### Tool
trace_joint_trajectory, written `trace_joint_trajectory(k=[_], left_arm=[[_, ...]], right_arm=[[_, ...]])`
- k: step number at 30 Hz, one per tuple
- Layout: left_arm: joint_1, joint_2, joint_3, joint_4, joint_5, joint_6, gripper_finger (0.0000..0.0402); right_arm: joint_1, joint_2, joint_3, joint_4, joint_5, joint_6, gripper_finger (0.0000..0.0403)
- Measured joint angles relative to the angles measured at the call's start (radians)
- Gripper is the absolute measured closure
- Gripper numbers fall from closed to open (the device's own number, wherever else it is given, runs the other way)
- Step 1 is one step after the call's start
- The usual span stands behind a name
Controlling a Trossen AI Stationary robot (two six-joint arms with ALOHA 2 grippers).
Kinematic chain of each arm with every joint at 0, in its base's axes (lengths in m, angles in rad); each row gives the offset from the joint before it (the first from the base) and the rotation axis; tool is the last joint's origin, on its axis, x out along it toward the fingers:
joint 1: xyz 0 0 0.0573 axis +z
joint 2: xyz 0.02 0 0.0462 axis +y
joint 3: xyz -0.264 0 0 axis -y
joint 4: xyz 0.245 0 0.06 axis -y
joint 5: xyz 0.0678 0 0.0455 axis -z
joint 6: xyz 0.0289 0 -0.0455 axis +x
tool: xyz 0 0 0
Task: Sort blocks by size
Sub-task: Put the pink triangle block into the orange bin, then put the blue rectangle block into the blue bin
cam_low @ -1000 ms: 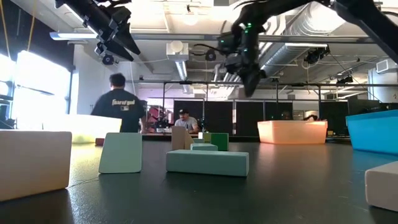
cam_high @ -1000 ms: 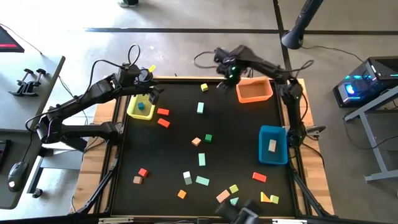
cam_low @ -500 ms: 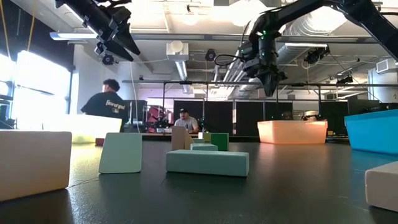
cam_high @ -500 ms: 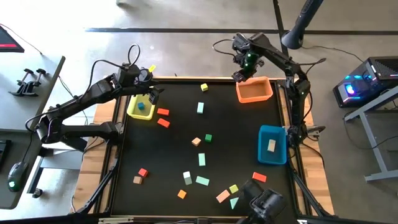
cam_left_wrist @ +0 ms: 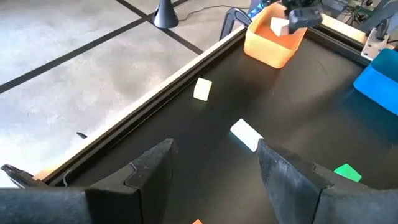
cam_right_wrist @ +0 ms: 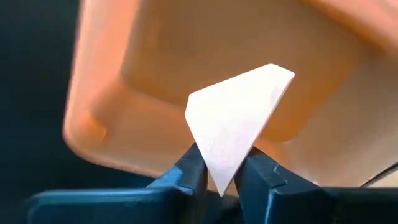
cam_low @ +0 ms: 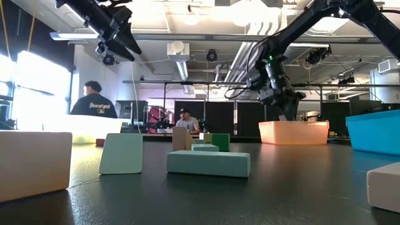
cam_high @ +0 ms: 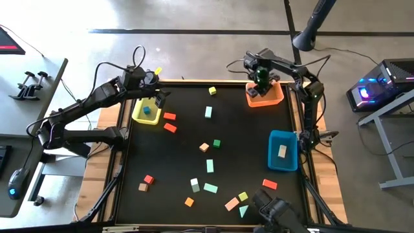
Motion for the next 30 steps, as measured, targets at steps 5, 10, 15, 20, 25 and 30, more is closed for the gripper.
trace_joint_trajectory(k=[5, 10, 15, 20, 25, 30], left_arm=[[0.0, 0.0, 0.0, 0.013, 0.001, 0.001, 0.0188], [-0.002, 0.0, 0.0, 0.014, 0.009, 0.001, 0.0188], [-0.002, 0.0, 0.0, 0.015, 0.026, 0.03, 0.0188], [-0.002, 0.0, 0.0, 0.014, 0.027, 0.107, 0.0188], [-0.002, 0.0, 0.0, 0.014, 0.028, 0.167, 0.0188], [-0.002, 0.0, 0.0, 0.011, 0.029, 0.167, 0.0188]], right_arm=[[-0.01, -0.001, -0.007, 0.0, 0.015, 0.077, 0.0292], [-0.001, -0.014, -0.007, -0.023, 0.016, 0.108, 0.0252], [0.073, -0.127, -0.007, 0.004, 0.038, 0.195, 0.0242], [0.215, -0.256, -0.007, 0.109, 0.124, 0.293, 0.0241], [0.372, -0.298, -0.007, 0.231, 0.155, 0.414, 0.0241], [0.493, -0.26, -0.007, 0.324, 0.178, 0.572, 0.0236]])
